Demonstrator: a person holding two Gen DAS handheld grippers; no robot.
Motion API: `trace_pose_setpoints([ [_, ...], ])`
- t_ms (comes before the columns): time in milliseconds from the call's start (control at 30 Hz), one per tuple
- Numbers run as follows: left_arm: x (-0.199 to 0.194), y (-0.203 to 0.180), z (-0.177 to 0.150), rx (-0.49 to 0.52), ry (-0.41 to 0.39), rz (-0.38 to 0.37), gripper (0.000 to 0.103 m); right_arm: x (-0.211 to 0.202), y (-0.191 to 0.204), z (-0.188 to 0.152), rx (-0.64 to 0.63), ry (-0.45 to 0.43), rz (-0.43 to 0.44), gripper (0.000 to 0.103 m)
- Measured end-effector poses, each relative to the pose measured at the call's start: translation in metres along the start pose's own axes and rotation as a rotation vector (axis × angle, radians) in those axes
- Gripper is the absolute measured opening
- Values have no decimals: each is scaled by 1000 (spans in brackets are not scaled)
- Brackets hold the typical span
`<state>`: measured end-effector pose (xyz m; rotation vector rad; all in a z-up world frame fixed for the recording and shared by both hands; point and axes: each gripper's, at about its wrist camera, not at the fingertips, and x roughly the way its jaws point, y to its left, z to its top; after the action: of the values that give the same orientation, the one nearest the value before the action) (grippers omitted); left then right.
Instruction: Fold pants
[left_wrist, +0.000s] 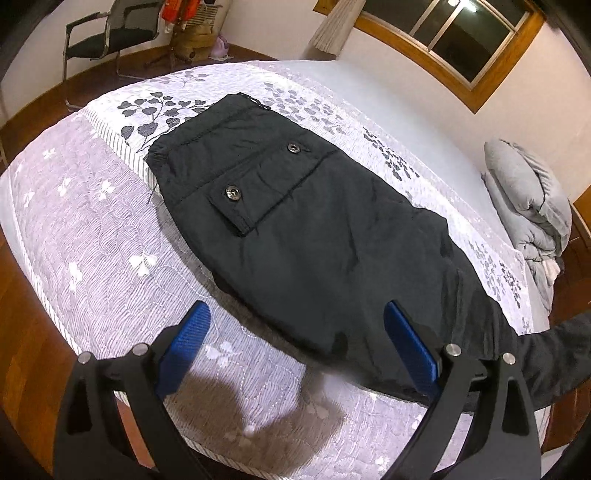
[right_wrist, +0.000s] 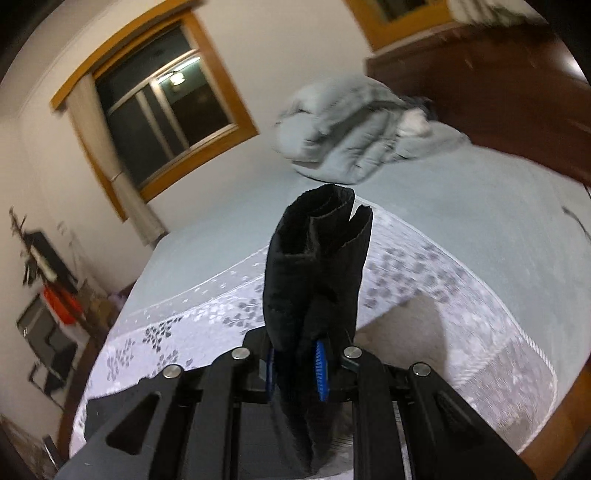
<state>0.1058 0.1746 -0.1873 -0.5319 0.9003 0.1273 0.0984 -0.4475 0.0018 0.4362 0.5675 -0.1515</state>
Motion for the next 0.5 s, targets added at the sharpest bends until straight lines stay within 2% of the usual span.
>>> trace_pose_setpoints([
  [367, -5, 4, 3, 13, -4, -6, 95, 15, 86, -13, -111, 36, 116, 17],
  [500, -7, 9, 2, 3, -7, -1, 95, 26, 119, -28, -171, 79, 158, 17],
])
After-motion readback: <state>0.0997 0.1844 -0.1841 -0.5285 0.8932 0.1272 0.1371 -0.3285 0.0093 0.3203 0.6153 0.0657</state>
